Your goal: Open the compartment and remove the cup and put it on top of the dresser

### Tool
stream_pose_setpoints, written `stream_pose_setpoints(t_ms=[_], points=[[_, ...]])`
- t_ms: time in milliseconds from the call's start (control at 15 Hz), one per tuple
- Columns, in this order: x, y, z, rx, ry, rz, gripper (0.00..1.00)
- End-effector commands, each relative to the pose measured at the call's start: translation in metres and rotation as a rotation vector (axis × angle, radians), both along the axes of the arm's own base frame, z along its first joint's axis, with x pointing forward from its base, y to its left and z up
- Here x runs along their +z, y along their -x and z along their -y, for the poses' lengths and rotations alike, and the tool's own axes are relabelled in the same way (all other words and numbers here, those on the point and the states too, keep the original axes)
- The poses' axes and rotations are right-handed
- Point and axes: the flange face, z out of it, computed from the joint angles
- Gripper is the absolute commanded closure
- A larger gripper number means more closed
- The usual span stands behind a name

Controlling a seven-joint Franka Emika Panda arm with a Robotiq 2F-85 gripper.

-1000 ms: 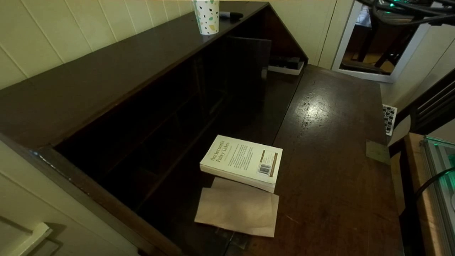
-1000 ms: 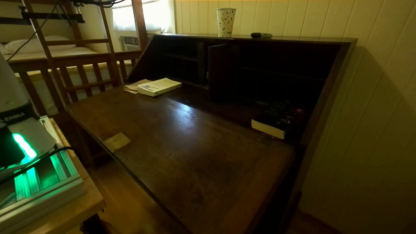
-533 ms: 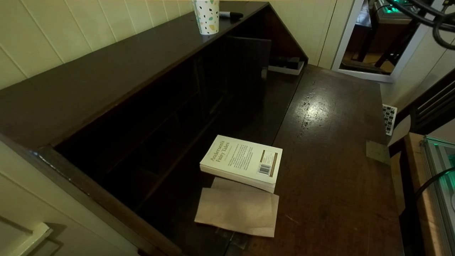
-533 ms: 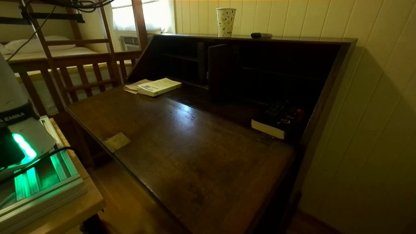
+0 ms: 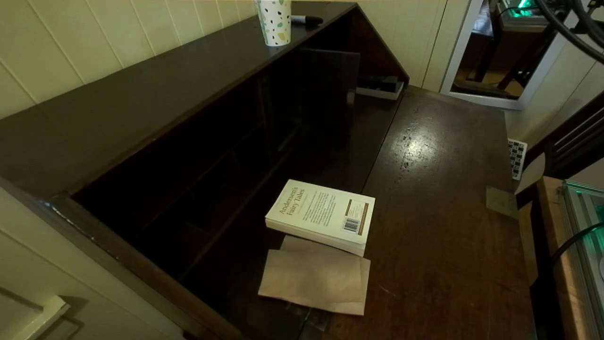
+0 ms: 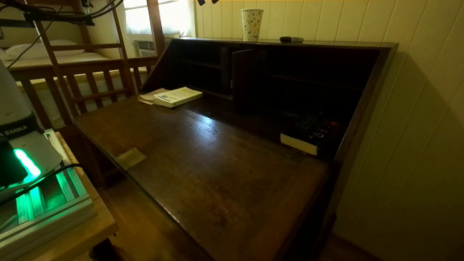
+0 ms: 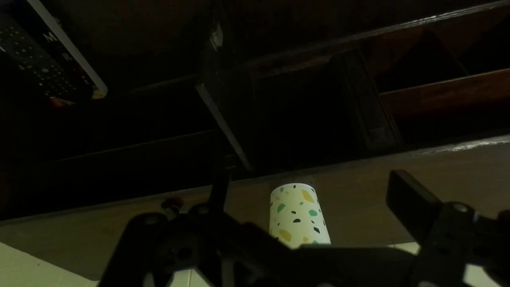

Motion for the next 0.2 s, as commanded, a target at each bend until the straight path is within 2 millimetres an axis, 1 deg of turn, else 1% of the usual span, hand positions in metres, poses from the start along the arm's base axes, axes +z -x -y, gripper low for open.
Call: stream_pose_setpoints(t_ms=[0,133], points=[[-0.0024,0.0023,0.0000,0.001,-0.001,-0.003,0.00],[-0.0024,0.0018,-0.0002,0.001,-0.001,-0.003,0.00]])
